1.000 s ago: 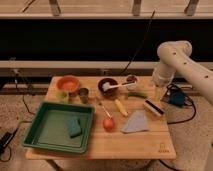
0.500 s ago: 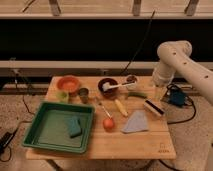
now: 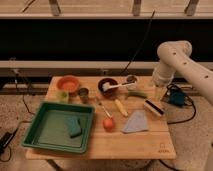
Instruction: Place apple in tray
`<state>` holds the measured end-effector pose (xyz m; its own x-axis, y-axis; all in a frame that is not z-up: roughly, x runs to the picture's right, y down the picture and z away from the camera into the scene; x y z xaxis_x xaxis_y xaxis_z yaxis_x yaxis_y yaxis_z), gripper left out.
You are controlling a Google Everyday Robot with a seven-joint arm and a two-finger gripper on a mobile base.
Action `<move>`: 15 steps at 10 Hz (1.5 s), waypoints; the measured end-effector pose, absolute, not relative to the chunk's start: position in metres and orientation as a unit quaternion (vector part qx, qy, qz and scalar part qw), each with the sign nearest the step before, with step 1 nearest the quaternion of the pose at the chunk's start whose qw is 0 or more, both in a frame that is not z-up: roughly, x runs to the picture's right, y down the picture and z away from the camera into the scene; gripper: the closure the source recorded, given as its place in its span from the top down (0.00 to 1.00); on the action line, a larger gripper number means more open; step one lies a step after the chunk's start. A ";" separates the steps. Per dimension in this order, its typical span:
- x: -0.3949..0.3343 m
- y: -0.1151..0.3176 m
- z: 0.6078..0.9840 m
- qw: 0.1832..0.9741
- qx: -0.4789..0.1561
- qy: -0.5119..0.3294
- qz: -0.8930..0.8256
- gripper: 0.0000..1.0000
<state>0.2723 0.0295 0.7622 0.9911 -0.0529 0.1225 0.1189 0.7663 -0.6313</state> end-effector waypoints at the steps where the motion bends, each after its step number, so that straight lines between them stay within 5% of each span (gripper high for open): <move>1: 0.272 0.029 0.763 0.938 -0.339 -0.051 -0.046 0.63; 8: 0.167 0.083 0.746 0.929 -0.335 -0.142 -0.068 0.63; 15: 0.093 0.162 0.773 0.902 -0.372 -0.211 -0.053 0.63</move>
<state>0.0934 0.1617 0.7725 0.9054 0.0621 0.4201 0.2521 0.7175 -0.6494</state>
